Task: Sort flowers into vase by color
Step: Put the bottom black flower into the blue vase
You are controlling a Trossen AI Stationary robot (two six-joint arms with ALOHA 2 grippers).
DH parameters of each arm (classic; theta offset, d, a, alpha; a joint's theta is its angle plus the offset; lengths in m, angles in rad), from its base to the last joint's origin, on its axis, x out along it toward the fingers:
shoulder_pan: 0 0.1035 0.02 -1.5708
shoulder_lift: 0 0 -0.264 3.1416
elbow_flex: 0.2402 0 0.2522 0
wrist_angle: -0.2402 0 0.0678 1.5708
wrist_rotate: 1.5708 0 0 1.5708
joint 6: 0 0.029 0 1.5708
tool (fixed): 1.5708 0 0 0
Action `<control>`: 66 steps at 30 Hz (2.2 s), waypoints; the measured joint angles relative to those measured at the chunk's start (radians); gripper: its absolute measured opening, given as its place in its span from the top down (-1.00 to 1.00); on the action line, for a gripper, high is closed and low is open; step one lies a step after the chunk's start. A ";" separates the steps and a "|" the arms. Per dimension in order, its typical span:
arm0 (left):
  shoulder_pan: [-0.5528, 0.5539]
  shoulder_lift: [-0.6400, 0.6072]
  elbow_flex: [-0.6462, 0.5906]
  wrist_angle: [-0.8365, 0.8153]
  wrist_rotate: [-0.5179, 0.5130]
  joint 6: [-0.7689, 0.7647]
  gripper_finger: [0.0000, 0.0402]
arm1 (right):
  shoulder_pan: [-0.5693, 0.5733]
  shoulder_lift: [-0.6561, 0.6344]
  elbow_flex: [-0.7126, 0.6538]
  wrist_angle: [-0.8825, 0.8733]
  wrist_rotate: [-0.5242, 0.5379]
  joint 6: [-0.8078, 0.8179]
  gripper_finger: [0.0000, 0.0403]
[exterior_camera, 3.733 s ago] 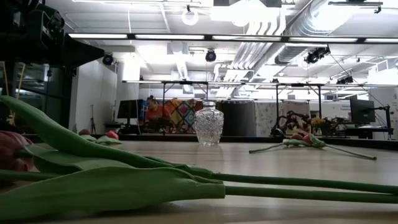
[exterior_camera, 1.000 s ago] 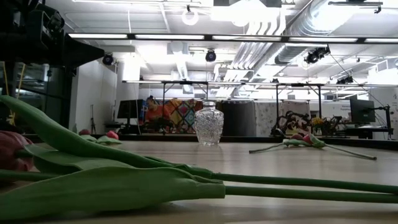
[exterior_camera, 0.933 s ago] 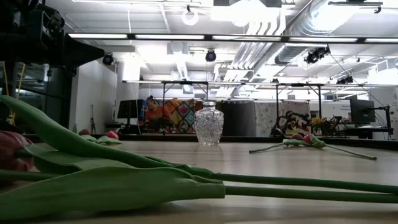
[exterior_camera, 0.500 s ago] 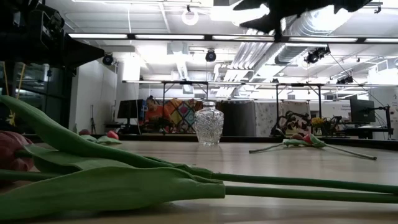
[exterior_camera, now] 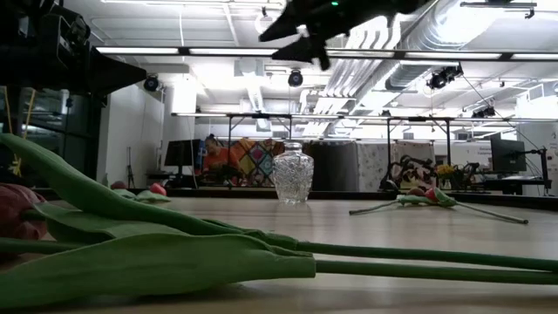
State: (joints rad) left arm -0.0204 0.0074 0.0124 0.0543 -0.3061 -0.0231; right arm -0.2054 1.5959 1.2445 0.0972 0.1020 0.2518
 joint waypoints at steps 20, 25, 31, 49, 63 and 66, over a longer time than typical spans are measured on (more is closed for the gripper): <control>0.000 0.000 0.000 0.000 0.000 0.000 0.96 | 0.196 0.307 0.280 -0.580 -0.566 -0.083 -0.10; 0.000 0.000 0.000 0.000 0.000 0.000 0.96 | 0.338 0.334 0.280 -0.580 -0.574 -0.023 -0.10; 0.000 0.000 0.000 0.000 0.000 0.000 0.96 | 0.487 0.355 0.280 -0.584 -0.439 0.035 -0.10; 0.000 0.000 0.000 0.000 0.000 0.000 0.96 | 0.567 0.464 0.279 -0.647 -0.502 0.107 -0.10; 0.000 0.000 0.000 0.000 0.000 0.000 0.96 | 0.631 0.480 0.279 -0.506 -0.664 0.086 -0.10; 0.000 0.000 0.000 0.000 0.000 0.000 0.96 | 0.639 0.480 0.279 -0.503 -0.614 0.079 -0.10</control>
State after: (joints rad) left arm -0.0203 0.0074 0.0125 0.0544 -0.3060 -0.0232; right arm 0.4340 2.0760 1.5230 -0.4059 -0.5117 0.3311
